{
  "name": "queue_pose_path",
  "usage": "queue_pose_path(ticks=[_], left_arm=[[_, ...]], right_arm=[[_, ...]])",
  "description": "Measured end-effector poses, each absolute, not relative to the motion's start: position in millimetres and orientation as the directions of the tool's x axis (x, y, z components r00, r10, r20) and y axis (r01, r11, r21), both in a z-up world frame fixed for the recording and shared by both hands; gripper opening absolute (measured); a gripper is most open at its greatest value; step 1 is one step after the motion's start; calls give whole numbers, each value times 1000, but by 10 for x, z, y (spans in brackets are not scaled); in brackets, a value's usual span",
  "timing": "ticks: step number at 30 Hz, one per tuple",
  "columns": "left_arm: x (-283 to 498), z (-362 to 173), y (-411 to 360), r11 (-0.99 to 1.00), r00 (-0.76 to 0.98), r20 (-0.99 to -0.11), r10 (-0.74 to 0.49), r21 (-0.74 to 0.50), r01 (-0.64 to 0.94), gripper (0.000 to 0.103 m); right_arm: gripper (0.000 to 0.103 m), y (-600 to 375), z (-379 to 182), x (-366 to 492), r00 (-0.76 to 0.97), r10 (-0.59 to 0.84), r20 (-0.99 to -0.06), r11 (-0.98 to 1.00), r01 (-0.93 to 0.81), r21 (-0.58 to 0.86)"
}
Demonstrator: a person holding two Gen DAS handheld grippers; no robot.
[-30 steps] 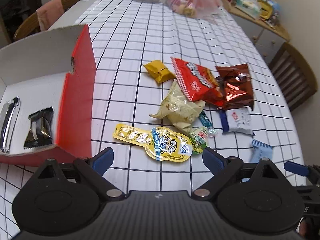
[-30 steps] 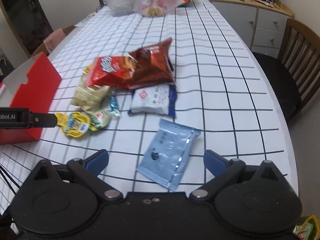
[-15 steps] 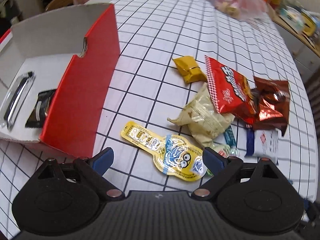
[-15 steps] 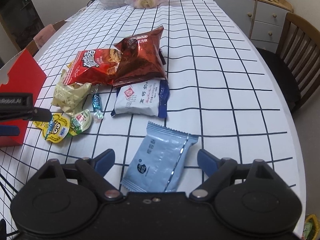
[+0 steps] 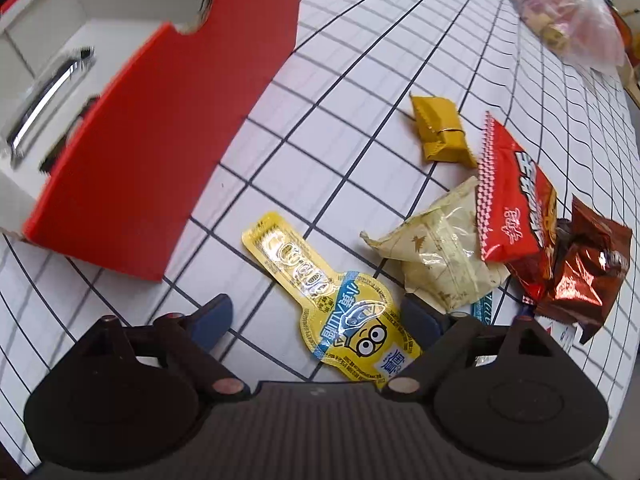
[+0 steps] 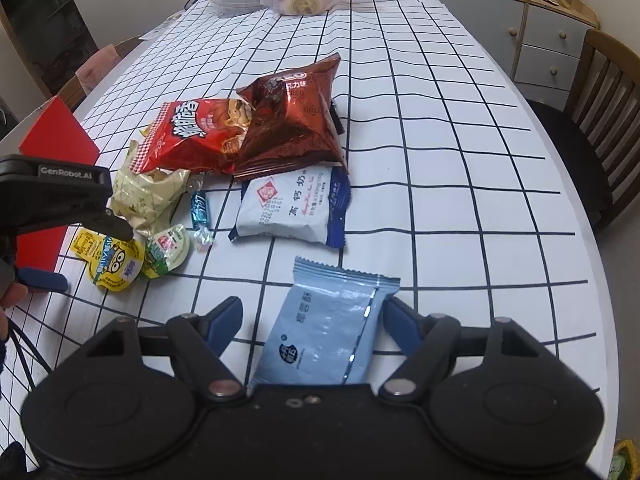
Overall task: Organize snacks
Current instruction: 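Grasp the yellow Minion jelly stick with the left tool while the right tool grasps the blue biscuit packet, then carry the jelly stick and biscuit packet into the white box with both tools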
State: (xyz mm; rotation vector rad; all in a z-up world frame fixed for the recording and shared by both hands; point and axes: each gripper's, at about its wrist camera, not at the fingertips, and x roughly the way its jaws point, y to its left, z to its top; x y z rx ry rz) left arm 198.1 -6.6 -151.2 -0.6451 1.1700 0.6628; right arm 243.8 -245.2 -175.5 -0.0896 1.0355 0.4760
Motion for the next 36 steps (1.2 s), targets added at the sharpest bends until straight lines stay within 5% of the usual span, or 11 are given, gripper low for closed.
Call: queue_pose_path(ticks=[8,14,18,36], left_arm=[[2057,-1504,-101,639,223,-961,161,-70,-766,85],[2064,-1466,-200,671,186,-960,208,2,-741,70],[1987,-1423,-204,695,199,-957,213,5,-719,49],[1594,-1238,-155,801,308,-947,86,-118,-587,48]], right_arm=[[67,-2429,-1753,2417,427,323,-845,888,-446,114],[53,-2447,-1746,2384,428,333,-840,872,-478,102],[47,-2480,-1736,2353,424,344,-838,867,-487,110],[47,-2534,-1479,2108,426,401,-811,860,-481,173]])
